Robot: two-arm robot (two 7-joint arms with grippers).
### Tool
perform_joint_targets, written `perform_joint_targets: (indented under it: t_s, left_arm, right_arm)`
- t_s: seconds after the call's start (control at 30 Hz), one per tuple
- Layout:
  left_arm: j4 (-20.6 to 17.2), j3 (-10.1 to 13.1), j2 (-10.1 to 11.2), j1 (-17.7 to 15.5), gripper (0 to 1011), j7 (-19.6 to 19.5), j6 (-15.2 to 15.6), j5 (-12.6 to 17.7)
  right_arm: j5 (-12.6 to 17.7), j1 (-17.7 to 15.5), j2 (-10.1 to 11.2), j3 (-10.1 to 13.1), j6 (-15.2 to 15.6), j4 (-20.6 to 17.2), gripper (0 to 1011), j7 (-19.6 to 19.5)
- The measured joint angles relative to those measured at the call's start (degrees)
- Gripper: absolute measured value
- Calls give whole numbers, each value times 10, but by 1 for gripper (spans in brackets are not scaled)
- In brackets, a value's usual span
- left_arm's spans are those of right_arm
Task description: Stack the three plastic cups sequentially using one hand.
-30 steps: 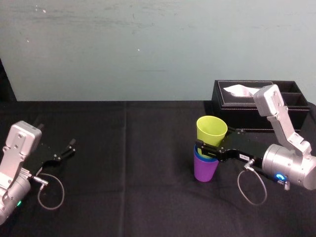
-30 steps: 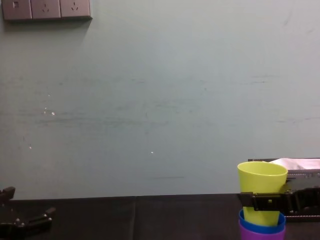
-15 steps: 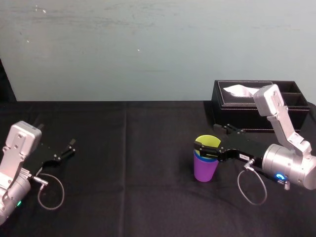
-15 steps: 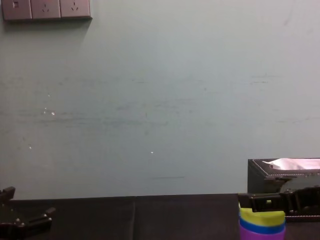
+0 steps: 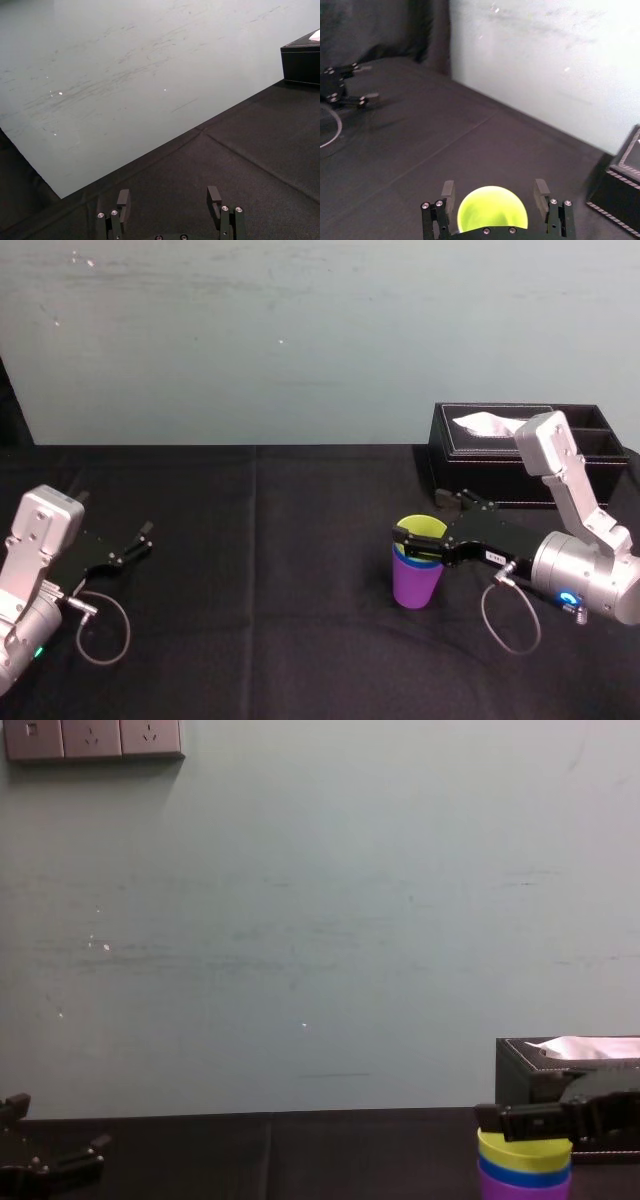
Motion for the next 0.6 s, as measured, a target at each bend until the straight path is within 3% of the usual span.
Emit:
perform_joint_targets:
  t_s: [0.13,0.37,0.6]
  left_arm:
    - [0,0,0,0,1000,0,0,0]
    - [0,0,0,0,1000,0,0,0]
    - [0,0,0,0,1000,0,0,0]
  right_arm:
    - [-11,-18,-8,16,-26,-11,1000,-33]
    - [-14,-59,-42,71,-81,-16,1000,-109]
    - [-30,-86,-75,108,-84,-1,1000,-193]
